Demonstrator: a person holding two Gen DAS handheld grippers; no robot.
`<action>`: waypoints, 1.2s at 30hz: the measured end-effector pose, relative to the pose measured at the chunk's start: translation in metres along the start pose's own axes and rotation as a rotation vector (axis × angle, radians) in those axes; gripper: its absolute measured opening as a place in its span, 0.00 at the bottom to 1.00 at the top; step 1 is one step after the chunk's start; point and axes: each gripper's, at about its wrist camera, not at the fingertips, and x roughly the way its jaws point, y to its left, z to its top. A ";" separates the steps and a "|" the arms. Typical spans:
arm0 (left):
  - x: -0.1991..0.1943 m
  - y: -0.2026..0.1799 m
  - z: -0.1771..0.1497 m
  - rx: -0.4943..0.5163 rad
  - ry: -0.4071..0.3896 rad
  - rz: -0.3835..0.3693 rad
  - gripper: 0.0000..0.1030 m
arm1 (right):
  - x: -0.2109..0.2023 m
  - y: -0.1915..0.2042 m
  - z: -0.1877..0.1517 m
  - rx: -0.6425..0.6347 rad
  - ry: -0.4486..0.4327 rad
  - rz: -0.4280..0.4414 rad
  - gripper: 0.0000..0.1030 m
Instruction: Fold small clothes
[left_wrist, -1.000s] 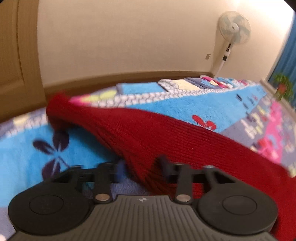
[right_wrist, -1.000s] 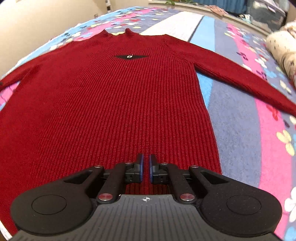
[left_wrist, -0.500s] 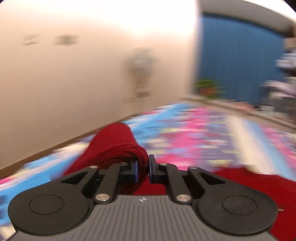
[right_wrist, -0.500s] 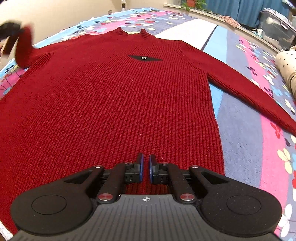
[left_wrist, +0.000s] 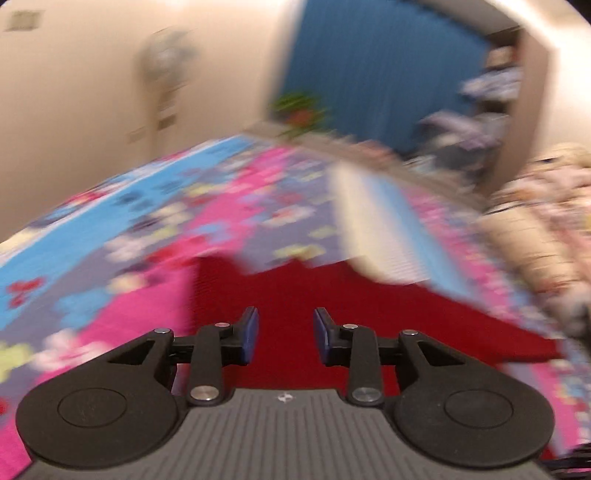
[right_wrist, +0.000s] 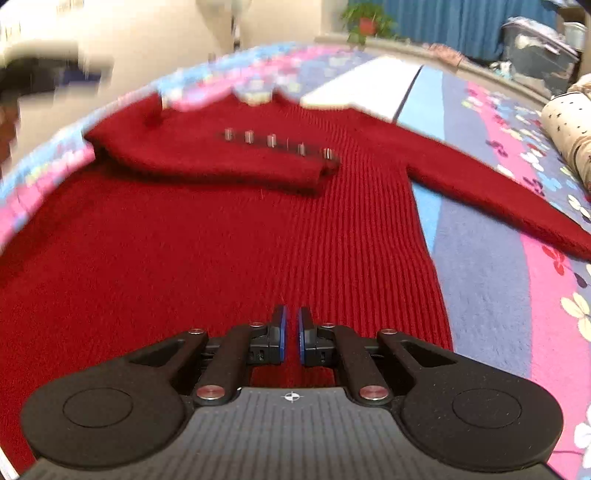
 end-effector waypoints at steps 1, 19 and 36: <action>0.002 0.012 0.001 -0.026 0.018 0.032 0.35 | -0.004 -0.001 0.002 0.022 -0.034 0.024 0.06; -0.020 0.072 0.031 -0.122 -0.012 -0.010 0.36 | 0.137 0.000 0.112 0.786 -0.085 -0.036 0.11; 0.050 0.038 0.003 -0.025 0.189 -0.044 0.36 | 0.113 -0.077 0.130 0.545 -0.142 -0.340 0.24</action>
